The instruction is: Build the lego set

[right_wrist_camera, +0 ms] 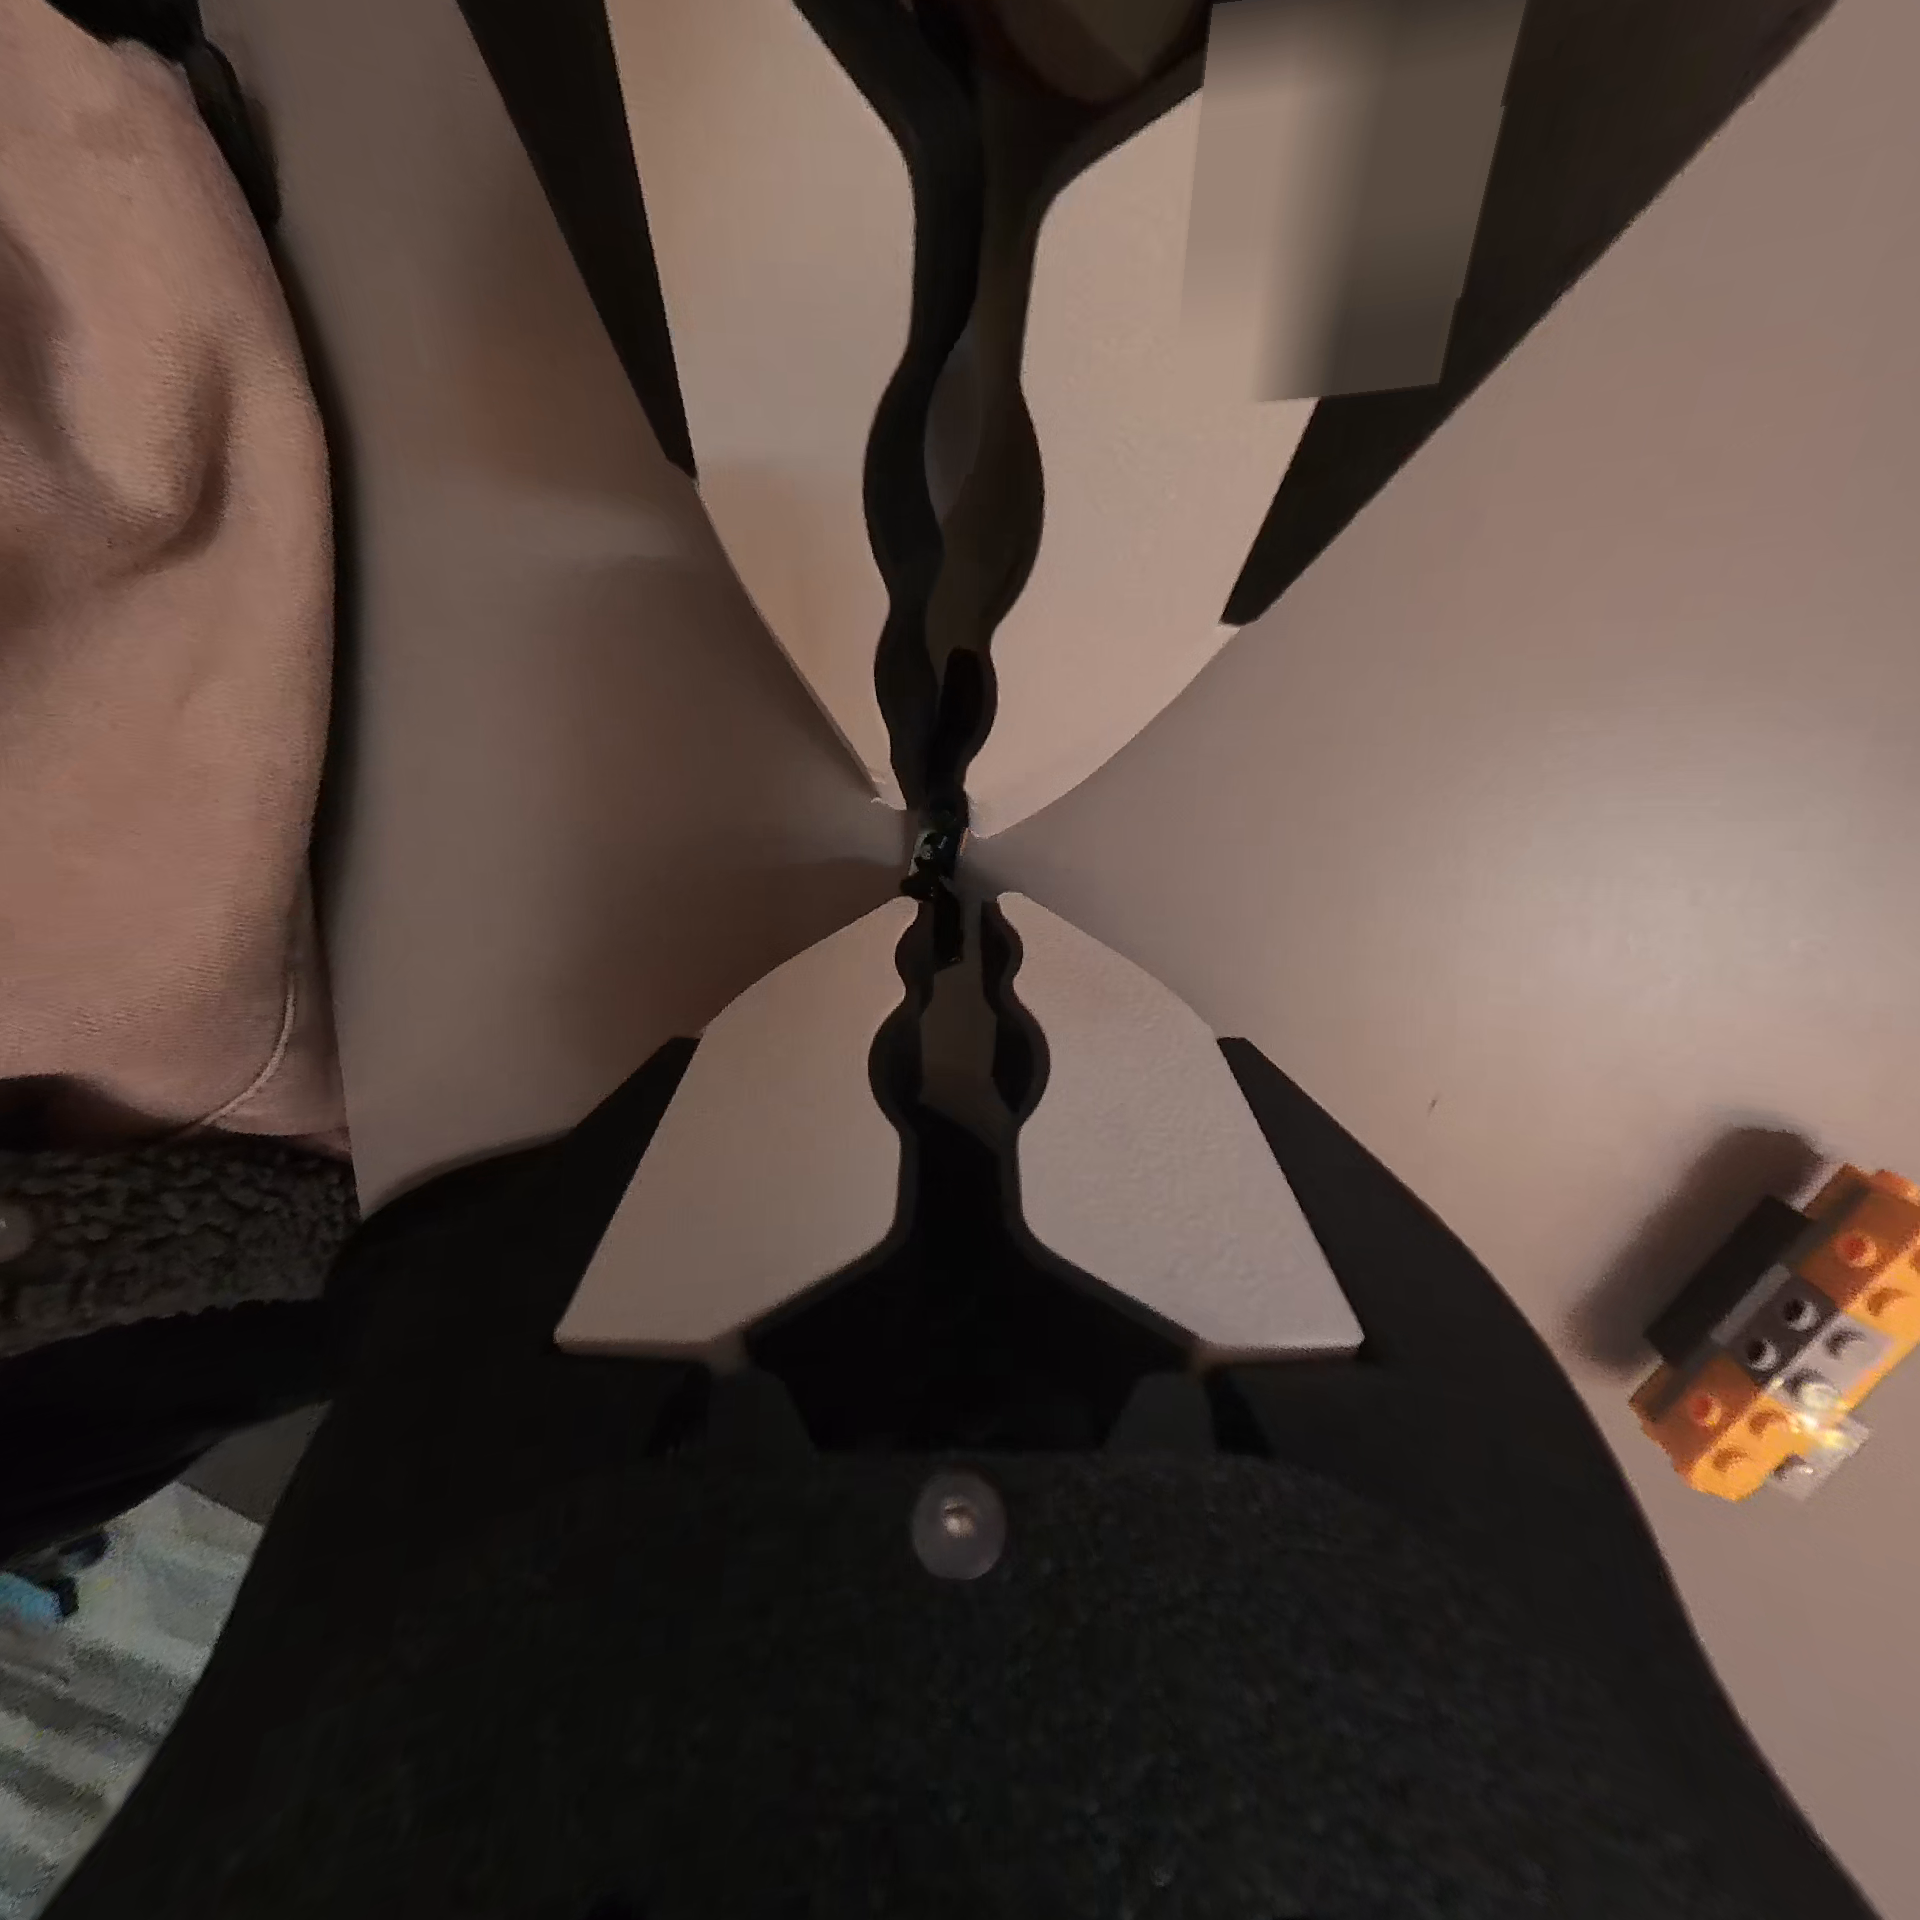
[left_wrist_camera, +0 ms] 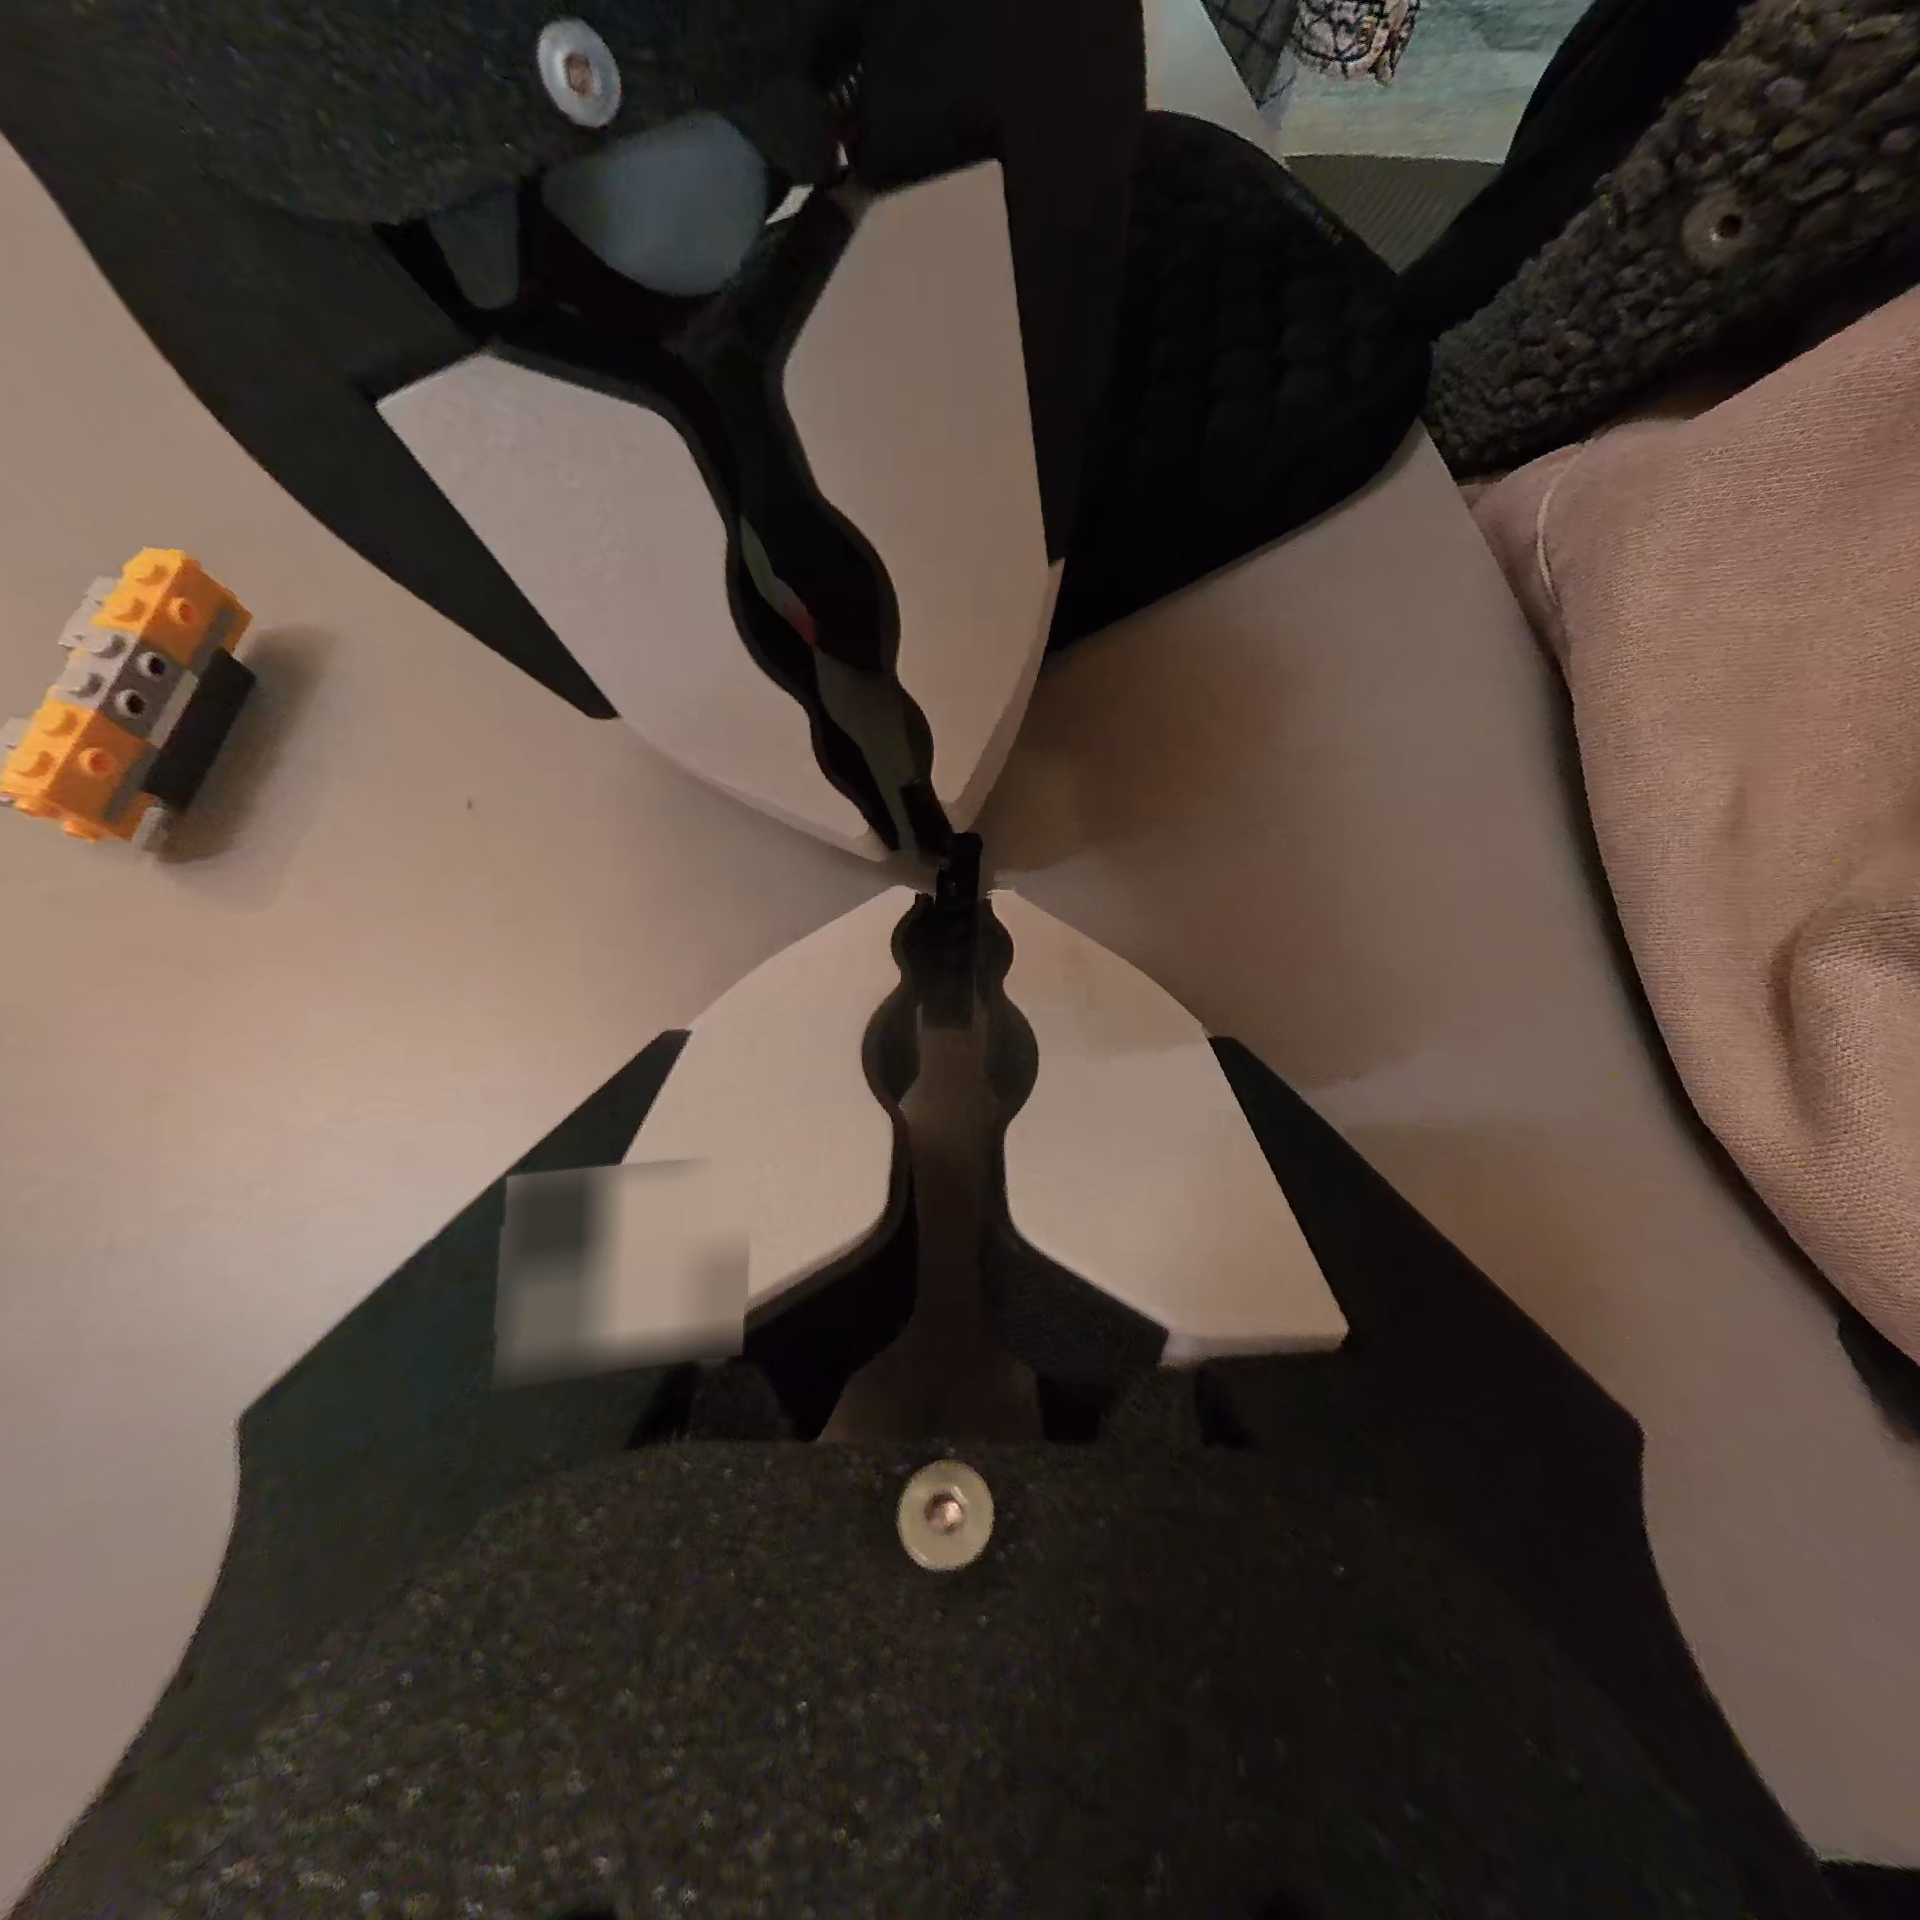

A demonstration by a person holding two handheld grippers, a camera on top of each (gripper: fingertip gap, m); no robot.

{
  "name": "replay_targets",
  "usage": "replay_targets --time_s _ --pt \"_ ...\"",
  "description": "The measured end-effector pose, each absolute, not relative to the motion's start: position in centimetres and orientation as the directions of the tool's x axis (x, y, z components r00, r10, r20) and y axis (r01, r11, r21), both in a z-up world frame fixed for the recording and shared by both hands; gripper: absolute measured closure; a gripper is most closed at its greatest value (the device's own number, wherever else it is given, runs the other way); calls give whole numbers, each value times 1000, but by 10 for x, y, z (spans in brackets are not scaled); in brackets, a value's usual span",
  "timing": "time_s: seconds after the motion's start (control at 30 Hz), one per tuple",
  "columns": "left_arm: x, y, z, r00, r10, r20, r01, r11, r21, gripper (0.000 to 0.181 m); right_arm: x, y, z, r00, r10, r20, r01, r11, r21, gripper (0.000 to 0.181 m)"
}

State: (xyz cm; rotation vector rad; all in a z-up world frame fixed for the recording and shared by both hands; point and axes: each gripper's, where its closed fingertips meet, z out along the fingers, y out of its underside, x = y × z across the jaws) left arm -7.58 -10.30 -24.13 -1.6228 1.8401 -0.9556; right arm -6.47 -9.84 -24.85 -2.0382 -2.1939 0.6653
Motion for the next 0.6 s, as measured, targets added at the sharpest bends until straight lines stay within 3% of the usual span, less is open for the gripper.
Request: replay_targets --time_s 0.33,0.6 --pt "-78 -102 -245 -149 -980 129 -644 -3 -765 173 -66 -95 -239 -130 968 -213 897 23 -441 164" --pt "-80 -100 -246 -130 -979 159 -651 -36 -759 173 -47 -97 -228 -4 997 -72 878 -31 -477 159"
